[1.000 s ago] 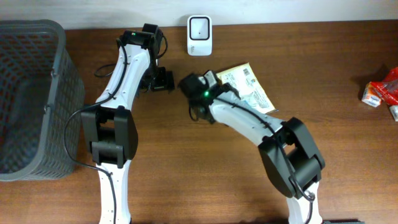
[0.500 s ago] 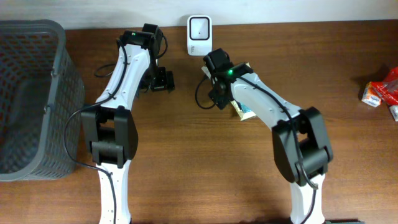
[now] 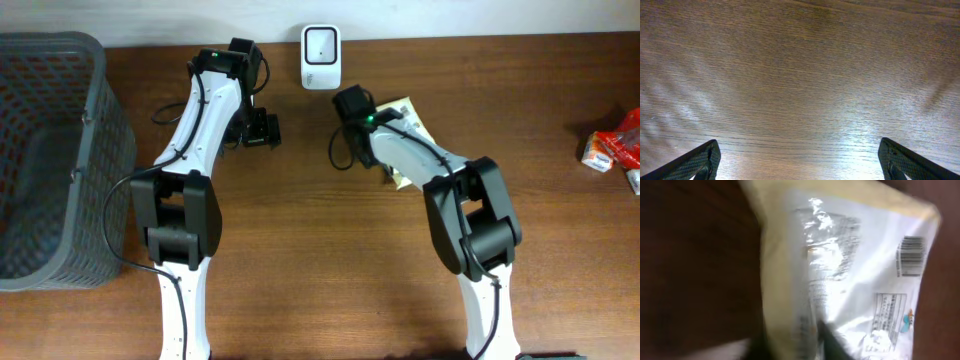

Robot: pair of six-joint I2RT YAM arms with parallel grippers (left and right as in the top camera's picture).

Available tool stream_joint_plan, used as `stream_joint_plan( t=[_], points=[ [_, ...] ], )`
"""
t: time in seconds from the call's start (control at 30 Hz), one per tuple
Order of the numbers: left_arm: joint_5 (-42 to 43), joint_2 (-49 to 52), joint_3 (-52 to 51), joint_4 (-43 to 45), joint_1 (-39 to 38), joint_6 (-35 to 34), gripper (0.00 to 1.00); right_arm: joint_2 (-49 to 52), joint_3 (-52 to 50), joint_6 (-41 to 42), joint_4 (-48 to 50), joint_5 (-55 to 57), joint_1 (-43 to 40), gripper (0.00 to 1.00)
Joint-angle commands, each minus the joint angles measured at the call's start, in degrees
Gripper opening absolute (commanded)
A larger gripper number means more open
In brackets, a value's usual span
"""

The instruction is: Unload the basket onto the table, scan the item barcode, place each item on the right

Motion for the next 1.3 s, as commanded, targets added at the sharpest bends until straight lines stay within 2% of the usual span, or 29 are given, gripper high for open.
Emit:
stream_joint_plan(
  t=[0.0, 0.13, 0.2, 0.33, 0.4, 0.5, 0.63, 0.77, 0.83, 1.0, 1.07, 1.2, 1.27],
  points=[
    [0.2, -0.1, -0.3, -0.1, 0.0, -0.8, 0.99, 1.8, -1.1, 6.3, -1.7, -7.2, -2.4, 0.04],
    [0.2, -0.1, -0.3, -0.1, 0.0, -0.7, 0.99, -1.6, 4.2, 9.9, -8.1, -8.1, -2.6, 0.04],
    [0.2, -0.1, -0.3, -0.1, 0.0, -0.8, 0.99, -5.0, 10.1, 11.1, -13.2, -13.4, -2.7, 0.04],
    [0.2, -0.1, -0.3, -0.1, 0.0, -0.7, 0.99, -8.8, 19.3, 11.1, -19.3, -35.7, -4.2, 0.04],
    [0.2, -0.1, -0.3, -0.1, 0.0, -0.8, 0.99, -9.2, 19.9, 11.1, -19.4, -46.2, -5.6, 0.04],
    [0.2, -0.1, -0.3, -0.1, 0.0, -0.8, 0.99, -8.0, 19.8, 11.1, -19.2, -68.3, -10.3, 0.04],
    [0.2, -0.1, -0.3, -0.1, 0.0, -0.8, 0.99, -5.5, 18.1, 14.5, -19.2, -82.1, -16.9, 0.04],
    [0.2, -0.1, -0.3, -0.1, 0.0, -0.7, 0.99, -5.3, 12.4, 16.4, -17.0, -82.4, -20.1, 0.04],
    [0.2, -0.1, -0.3, -0.1, -0.1, -0.8, 0.99, -5.3, 9.8, 18.5, -16.3, -79.2, -21.5, 0.04],
    [0.2, -0.1, -0.3, -0.1, -0.1, -0.8, 0.99, -5.1, 2.0, 22.9, -8.0, -75.1, -25.2, 0.04],
    [0.2, -0.1, -0.3, -0.1, -0.1, -0.8, 0.99, -5.1, -0.1, 22.9, -7.6, -68.0, -27.2, 0.05],
    [0.2, -0.1, -0.3, -0.1, -0.2, -0.8, 0.99, -5.3, 0.1, 22.8, -13.5, -56.6, -30.5, 0.15],
    [0.2, -0.1, -0.3, -0.1, -0.2, -0.8, 0.99, -5.9, 1.2, 22.7, -16.5, -52.5, -31.6, 0.28]
  ],
)
